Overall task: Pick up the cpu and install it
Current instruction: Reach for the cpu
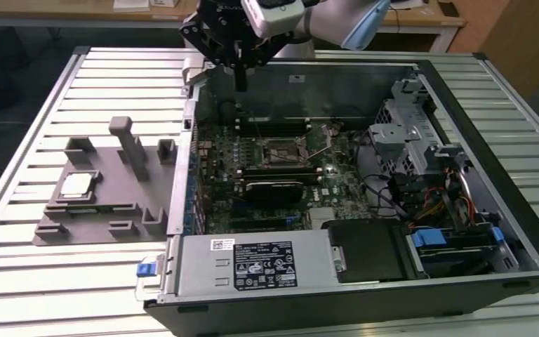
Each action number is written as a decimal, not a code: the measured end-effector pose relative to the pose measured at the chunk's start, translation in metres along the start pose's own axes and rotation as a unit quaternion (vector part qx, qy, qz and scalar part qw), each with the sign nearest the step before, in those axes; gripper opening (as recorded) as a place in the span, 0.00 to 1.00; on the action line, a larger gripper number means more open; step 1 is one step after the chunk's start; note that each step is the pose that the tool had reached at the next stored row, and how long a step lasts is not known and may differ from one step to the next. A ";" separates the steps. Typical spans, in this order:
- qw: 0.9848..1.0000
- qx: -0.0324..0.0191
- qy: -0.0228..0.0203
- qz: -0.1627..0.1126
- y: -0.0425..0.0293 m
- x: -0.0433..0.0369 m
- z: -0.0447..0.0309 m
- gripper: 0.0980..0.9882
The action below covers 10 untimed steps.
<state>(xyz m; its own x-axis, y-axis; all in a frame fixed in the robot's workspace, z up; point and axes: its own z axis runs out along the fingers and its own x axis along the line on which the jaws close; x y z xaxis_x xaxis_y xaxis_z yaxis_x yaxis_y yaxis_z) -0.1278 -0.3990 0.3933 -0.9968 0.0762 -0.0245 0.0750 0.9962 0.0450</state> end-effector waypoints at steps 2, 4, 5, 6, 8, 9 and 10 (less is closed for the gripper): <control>1.000 0.000 0.000 0.000 -0.0001 0.0017 0.0000 0.01; 1.000 0.000 0.000 0.000 -0.0002 0.0030 -0.0001 0.01; 1.000 0.000 0.000 0.000 -0.0002 0.0036 -0.0001 0.01; 1.000 0.000 0.000 0.000 -0.0003 0.0041 -0.0001 0.01; 1.000 0.000 0.000 0.000 -0.0003 0.0048 -0.0001 0.01; 1.000 0.000 0.000 0.000 -0.0004 0.0054 -0.0001 0.01; 1.000 0.000 0.000 0.000 -0.0005 0.0060 -0.0001 0.01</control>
<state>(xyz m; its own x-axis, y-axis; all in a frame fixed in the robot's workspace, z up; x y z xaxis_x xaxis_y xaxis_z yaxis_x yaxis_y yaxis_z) -0.1338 -0.3990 0.3933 -0.9968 0.0763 -0.0246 0.0751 0.9961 0.0456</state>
